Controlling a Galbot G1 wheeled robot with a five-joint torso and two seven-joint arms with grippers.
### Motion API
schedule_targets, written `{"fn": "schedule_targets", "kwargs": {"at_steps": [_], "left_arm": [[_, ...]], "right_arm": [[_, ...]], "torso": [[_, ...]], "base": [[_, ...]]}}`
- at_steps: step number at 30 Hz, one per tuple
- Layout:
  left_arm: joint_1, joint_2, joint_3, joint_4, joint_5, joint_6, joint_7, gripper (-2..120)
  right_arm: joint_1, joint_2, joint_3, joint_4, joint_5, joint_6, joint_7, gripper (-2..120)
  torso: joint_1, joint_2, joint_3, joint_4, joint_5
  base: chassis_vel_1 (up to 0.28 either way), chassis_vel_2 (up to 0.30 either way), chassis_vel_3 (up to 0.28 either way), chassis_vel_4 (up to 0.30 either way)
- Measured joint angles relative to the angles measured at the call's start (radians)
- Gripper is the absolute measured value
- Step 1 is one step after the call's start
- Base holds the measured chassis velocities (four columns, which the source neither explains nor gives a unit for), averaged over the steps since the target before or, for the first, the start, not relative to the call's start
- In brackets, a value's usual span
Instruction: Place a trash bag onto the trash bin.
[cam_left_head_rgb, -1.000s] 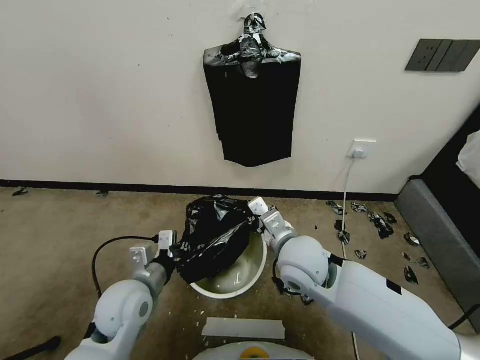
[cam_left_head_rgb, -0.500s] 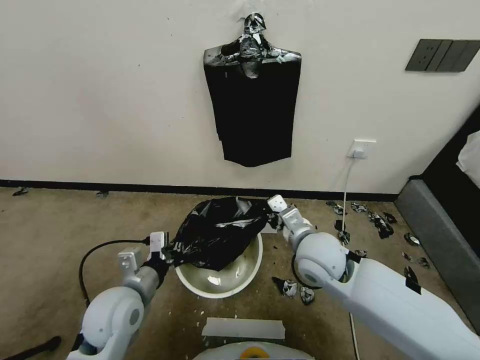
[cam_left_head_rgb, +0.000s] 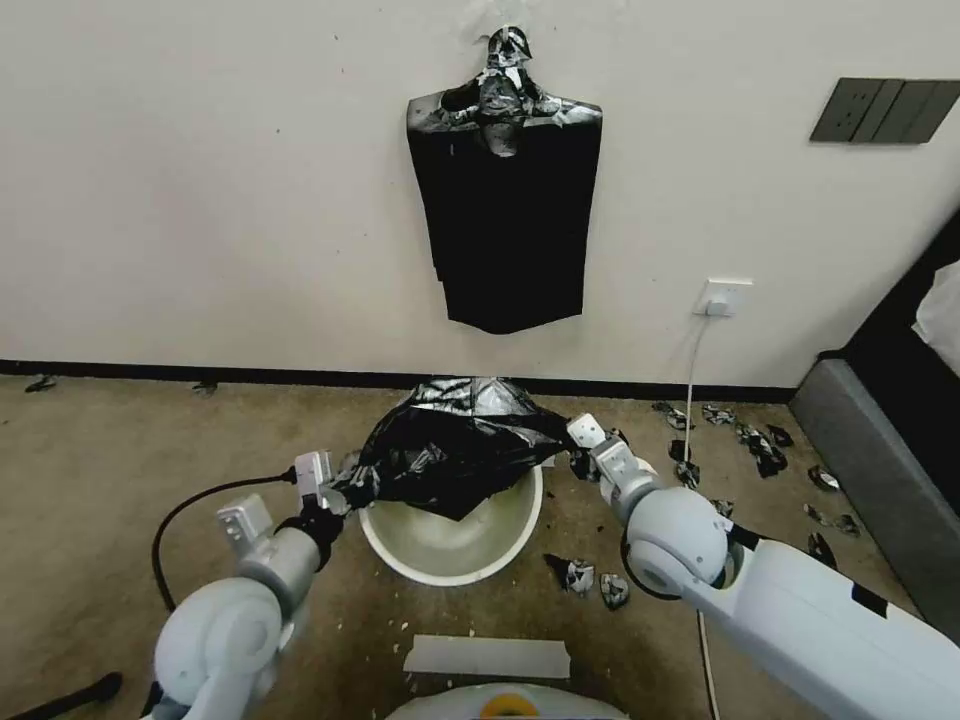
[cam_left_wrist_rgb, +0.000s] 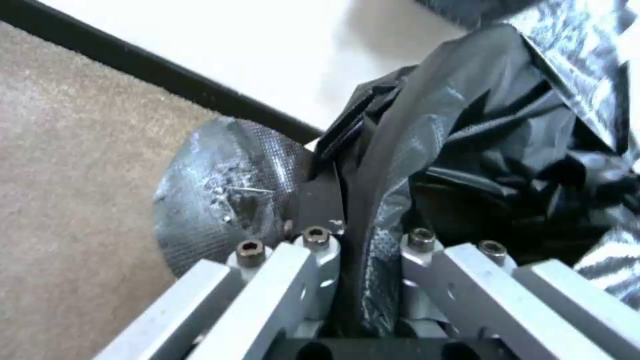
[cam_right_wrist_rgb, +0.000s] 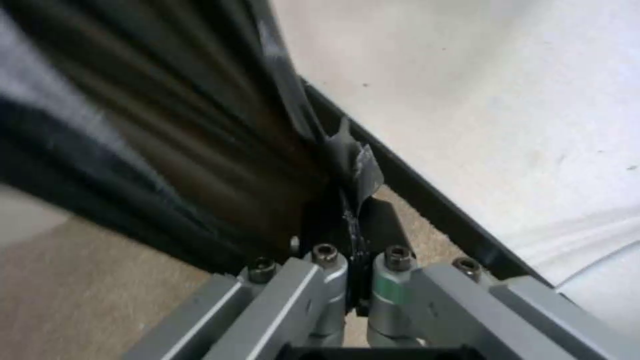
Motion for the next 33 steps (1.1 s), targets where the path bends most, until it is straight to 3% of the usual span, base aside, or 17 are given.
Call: {"fn": "schedule_targets", "kwargs": {"at_steps": [16,33], "left_arm": [[-0.029,-0.092,-0.008,0.0,-0.063,-0.049,-0.008,5],[-0.046,-0.168,-0.026,0.002,-0.095,-0.05,-0.032,5]], "right_arm": [[-0.056,-0.054,0.029,0.016,-0.052,0.161,-0.264,0],[-0.091,-0.114,0.031,-0.037,-0.346,0.342,-0.442,0]], "torso": [[0.0,0.0,0.0,0.0,0.0],[0.0,0.0,0.0,0.0,0.0]], "base": [[0.0,0.0,0.0,0.0],[0.0,0.0,0.0,0.0]]}}
